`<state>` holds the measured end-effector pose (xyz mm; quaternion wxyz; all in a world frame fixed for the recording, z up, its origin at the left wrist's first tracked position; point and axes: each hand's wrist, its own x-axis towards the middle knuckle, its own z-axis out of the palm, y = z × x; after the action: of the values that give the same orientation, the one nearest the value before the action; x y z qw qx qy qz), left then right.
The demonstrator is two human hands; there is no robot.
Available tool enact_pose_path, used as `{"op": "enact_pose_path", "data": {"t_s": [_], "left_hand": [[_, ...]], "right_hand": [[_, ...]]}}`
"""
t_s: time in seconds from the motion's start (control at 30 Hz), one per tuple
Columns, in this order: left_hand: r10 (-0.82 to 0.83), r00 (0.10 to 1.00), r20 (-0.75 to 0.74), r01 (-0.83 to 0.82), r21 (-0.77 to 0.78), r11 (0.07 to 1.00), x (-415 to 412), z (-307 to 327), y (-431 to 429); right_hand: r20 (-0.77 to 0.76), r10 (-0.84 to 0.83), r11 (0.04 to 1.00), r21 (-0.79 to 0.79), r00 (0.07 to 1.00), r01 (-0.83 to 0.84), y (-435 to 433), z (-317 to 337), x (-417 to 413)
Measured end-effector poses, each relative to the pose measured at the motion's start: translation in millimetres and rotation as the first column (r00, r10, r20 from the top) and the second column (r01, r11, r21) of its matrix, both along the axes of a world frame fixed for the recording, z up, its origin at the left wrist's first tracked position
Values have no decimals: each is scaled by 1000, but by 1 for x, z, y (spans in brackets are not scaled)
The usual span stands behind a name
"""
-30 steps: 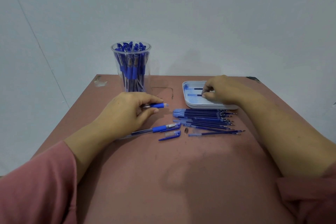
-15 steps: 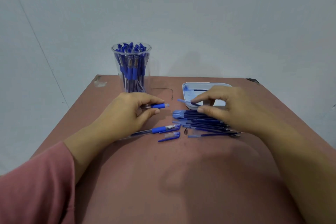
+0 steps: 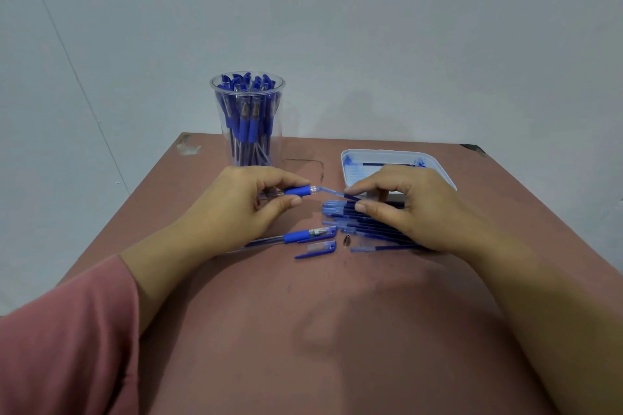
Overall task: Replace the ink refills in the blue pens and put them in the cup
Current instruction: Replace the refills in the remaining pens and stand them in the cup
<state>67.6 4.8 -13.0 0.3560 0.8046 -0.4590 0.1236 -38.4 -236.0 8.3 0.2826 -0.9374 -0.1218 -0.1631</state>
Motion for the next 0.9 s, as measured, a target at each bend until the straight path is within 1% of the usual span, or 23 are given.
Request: {"op": "enact_pose_path", "data": {"t_s": [0.13, 0.23, 0.3, 0.47, 0.57, 0.73, 0.8, 0.9], "left_hand": [[-11, 1000, -1, 11, -3, 1000, -1, 0, 0], [-22, 999, -37, 21, -26, 999, -1, 1, 0], [-29, 999, -41, 28, -14, 1000, -1, 1, 0], [-22, 997, 74, 16, 82, 996, -3, 3, 1], [-30, 991, 131, 15, 114, 993, -7, 3, -1], [3, 989, 148, -16, 87, 996, -6, 3, 0], [1, 990, 143, -13, 85, 996, -6, 3, -1], [-19, 992, 126, 7, 89, 996, -9, 3, -2]], "right_hand": [[-3, -2, 1000, -3, 1000, 2, -1, -1, 1], [-20, 5, 1000, -15, 1000, -5, -1, -2, 2], [-11, 5, 1000, -23, 1000, -6, -2, -4, 2], [85, 13, 988, -153, 996, 1, 0, -7, 8], [105, 42, 980, -200, 994, -21, 10, -7, 9], [122, -57, 992, -105, 991, 70, 4, -3, 5], [107, -61, 994, -89, 992, 71, 5, -3, 4], [84, -25, 997, -74, 996, 31, 16, -5, 6]]}}
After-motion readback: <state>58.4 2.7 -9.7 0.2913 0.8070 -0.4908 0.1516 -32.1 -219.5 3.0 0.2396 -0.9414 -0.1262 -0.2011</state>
